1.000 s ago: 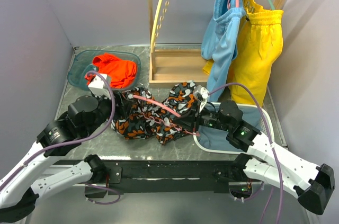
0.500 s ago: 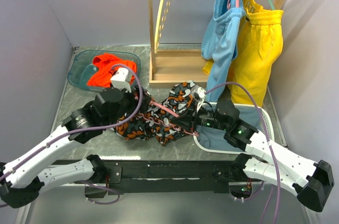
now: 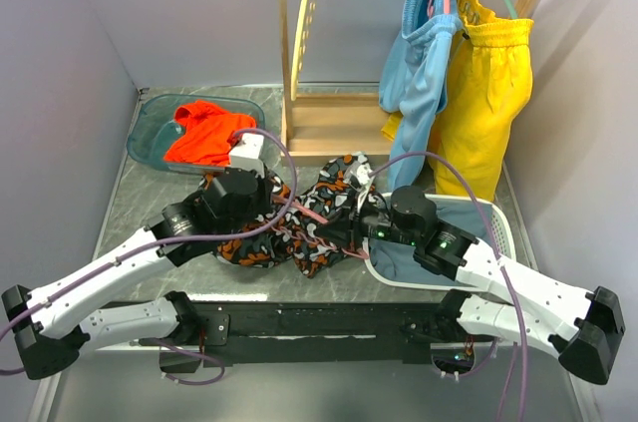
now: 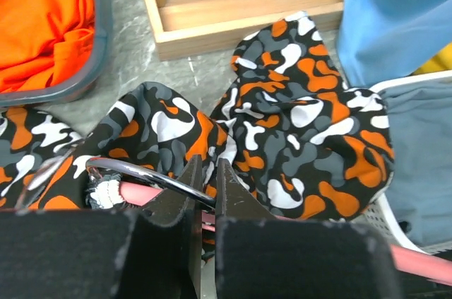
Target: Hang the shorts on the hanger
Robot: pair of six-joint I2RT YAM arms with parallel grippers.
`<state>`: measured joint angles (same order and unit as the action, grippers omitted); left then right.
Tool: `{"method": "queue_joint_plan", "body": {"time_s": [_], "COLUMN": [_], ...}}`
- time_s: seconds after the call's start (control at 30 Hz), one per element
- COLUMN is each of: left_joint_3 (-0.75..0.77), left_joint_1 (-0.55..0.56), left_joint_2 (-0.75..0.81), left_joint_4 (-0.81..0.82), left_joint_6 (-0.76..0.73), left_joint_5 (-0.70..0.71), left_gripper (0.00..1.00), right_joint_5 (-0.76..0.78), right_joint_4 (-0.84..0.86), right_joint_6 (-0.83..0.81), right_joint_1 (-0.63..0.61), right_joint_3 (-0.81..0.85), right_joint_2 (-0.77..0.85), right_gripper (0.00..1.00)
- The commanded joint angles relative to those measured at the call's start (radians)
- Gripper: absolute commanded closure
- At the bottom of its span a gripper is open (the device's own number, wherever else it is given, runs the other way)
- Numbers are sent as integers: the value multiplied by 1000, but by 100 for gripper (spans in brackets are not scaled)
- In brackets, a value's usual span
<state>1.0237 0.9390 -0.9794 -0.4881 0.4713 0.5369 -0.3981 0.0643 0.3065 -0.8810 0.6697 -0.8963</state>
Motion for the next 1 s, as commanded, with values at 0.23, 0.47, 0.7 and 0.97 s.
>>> {"method": "queue_joint_plan", "body": {"time_s": [0.23,0.47,0.7,0.97], "left_joint_3": [27,82,121,147], "left_joint_1": [-12,-16,-74,-105], "left_joint_2": [90,15,-16,-25], "left_joint_4": [2,-33,-43,-43], "left_joint_6": [157,240,245,225], "left_joint_5": [267,370,347,270], "left_gripper": [99,99,99,99], "right_joint_5": [479,692,1022,1136], "right_joint_4": [-145,-261,-176,-161], "right_joint_6": [49,-1,51,147], "right_joint_1": [-19,-243,-558,-593], "right_joint_3": [160,182,93,204], "right_joint_2": [184,162,2,-418], "right_gripper": [31,33,34,26]}}
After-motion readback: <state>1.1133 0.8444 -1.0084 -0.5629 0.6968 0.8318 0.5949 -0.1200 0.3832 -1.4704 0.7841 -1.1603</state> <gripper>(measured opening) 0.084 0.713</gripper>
